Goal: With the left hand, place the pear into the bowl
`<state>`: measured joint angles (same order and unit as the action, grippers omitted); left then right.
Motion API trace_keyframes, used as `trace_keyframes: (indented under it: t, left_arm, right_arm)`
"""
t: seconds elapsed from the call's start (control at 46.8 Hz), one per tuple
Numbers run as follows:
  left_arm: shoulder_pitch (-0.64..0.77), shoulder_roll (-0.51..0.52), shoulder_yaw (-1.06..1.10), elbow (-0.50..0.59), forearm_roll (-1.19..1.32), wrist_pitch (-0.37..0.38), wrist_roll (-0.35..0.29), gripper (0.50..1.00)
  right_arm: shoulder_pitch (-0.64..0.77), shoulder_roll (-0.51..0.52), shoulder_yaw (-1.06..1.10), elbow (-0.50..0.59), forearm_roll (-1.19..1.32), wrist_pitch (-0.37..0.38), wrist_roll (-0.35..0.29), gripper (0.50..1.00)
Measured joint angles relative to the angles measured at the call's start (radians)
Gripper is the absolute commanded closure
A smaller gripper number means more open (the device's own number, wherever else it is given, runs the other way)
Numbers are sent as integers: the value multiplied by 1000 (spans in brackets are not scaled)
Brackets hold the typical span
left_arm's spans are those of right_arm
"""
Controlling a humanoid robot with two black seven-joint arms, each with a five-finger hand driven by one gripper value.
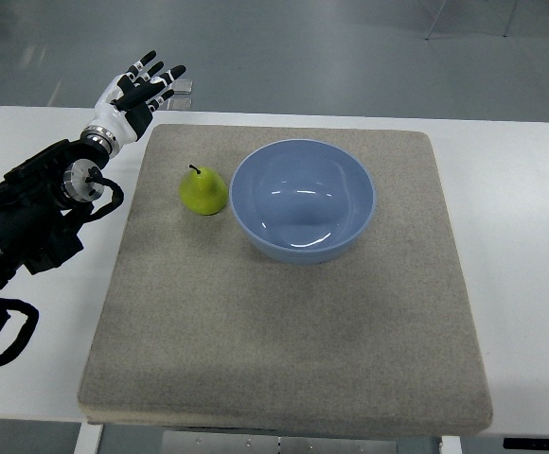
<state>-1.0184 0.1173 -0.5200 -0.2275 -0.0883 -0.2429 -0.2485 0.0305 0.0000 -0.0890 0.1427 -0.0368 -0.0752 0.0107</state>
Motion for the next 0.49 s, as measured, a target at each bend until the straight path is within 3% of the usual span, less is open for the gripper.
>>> trace_keyframes:
  t: [0.491]
  left_arm:
    - [-7, 4, 7, -1, 2, 4, 0, 510]
  right_arm:
    - [0, 0, 0, 0, 0, 0, 0, 574]
